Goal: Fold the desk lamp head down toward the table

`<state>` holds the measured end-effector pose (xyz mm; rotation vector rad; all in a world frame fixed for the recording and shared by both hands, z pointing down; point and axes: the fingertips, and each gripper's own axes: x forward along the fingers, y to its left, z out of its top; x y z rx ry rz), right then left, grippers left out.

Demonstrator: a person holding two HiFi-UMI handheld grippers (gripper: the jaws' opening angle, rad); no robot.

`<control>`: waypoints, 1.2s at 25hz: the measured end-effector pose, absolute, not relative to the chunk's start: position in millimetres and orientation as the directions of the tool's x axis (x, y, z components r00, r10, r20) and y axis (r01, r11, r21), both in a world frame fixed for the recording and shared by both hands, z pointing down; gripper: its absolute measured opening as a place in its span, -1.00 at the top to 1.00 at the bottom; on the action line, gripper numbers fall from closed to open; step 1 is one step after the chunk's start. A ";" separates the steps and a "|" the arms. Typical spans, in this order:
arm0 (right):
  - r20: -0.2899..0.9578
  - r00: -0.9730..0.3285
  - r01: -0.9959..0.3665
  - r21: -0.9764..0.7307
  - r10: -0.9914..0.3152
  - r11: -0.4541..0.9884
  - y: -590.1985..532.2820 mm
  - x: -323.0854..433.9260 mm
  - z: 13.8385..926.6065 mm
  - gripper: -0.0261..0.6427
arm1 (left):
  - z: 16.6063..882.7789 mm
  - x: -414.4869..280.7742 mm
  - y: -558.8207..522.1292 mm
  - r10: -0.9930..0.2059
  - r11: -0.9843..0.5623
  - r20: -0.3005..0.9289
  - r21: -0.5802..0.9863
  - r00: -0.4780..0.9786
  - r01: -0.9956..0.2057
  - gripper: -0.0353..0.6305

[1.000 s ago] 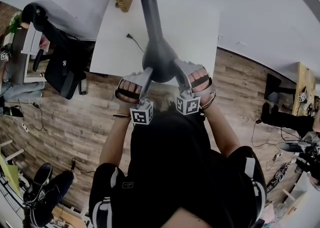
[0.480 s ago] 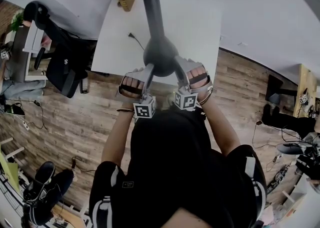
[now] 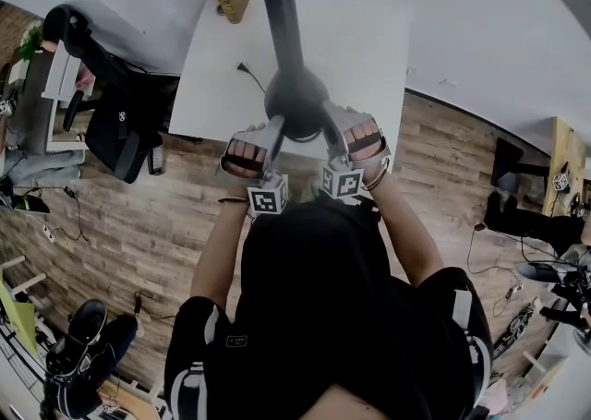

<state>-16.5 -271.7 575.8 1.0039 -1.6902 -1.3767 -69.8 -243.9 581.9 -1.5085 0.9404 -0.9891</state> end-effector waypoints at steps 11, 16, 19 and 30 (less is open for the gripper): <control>0.073 -0.441 -0.142 0.979 -0.895 0.149 -269.9 -17.5 576.1 0.27 | 583.8 -68.3 -241.7 -0.925 -0.158 0.119 -0.984 0.361 -0.080 0.25; 0.120 -0.444 -0.160 0.964 -0.888 0.210 -262.7 -14.4 581.0 0.20 | 582.1 -65.3 -237.7 -0.912 -0.231 0.184 -0.969 0.367 -0.087 0.13; 0.178 -0.459 -0.175 0.943 -0.870 0.285 -253.2 -12.8 586.7 0.16 | 590.6 -64.7 -227.9 -0.890 -0.292 0.244 -0.954 0.384 -0.070 0.06; 0.338 -0.533 -0.442 0.671 -0.776 0.595 -228.8 0.1 553.9 0.06 | 546.6 -89.7 -192.7 -0.848 -0.428 0.265 -0.852 0.459 -0.300 0.01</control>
